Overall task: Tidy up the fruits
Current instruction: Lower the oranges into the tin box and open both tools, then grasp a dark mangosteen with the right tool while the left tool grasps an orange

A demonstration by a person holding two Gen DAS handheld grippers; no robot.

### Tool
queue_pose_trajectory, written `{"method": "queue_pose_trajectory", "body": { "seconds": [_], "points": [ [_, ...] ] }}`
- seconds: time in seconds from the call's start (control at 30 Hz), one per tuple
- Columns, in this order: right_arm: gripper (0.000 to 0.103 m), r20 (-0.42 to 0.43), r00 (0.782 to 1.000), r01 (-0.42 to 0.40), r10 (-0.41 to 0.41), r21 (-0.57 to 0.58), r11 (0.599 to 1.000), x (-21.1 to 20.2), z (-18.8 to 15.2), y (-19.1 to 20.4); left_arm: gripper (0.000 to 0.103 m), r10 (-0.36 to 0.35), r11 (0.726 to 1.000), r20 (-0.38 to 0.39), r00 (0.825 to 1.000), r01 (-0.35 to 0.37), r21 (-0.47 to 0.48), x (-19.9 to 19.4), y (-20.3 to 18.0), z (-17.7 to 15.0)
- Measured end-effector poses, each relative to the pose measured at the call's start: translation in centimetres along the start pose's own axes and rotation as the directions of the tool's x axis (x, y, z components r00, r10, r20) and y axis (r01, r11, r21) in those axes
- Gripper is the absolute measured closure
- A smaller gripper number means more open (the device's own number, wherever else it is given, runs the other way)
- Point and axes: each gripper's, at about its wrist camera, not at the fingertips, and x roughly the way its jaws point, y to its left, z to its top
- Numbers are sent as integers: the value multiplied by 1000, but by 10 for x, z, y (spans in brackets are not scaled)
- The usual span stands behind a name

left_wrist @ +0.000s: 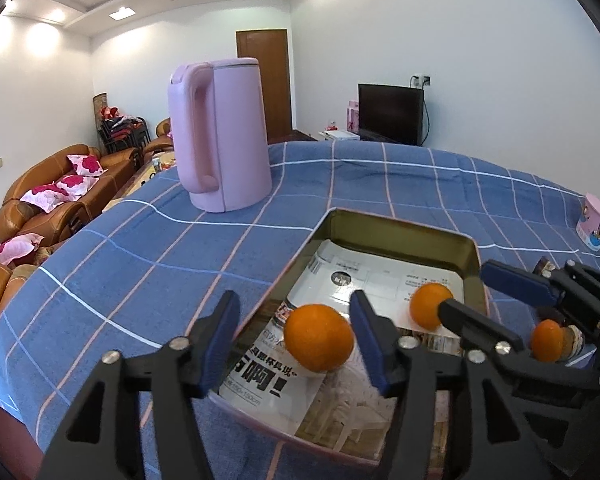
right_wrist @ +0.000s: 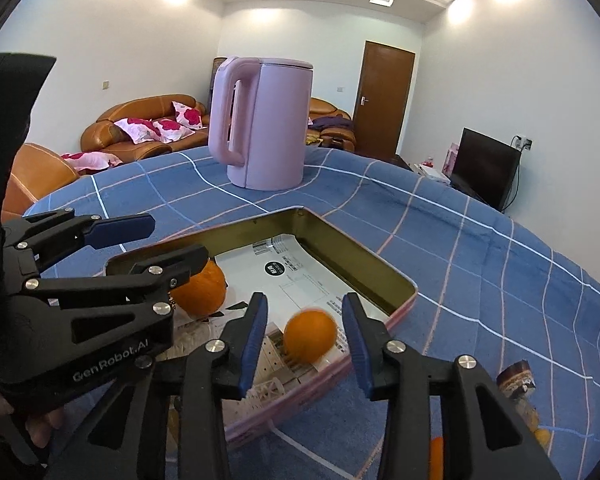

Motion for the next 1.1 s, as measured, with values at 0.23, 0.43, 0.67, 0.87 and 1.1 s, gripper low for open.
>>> {"method": "queue_pose_trajectory", "body": {
  "seconds": [0.23,0.43,0.67,0.87,1.1],
  "points": [
    [52,26,998,49,-50,56,997,-28,-13,-19,27,-36,999,46,998,36,7,-18,-14,1],
    [52,9,982,188,-191,128,974,-67,-40,-63,25,-93,995,61,994,91,41,-31,-44,-1],
    [51,-92,931,364,-353,275,890,-104,-80,-136,25,-153,980,35,988,147,138,-37,-92,-10],
    [51,-152,927,375,-343,368,851,-107,-92,-166,25,-197,961,-5,980,194,196,-35,-129,-14],
    [51,-226,925,373,-306,383,845,-98,-98,-170,25,-227,938,-80,971,240,251,-22,-155,-16]
  ]
}}
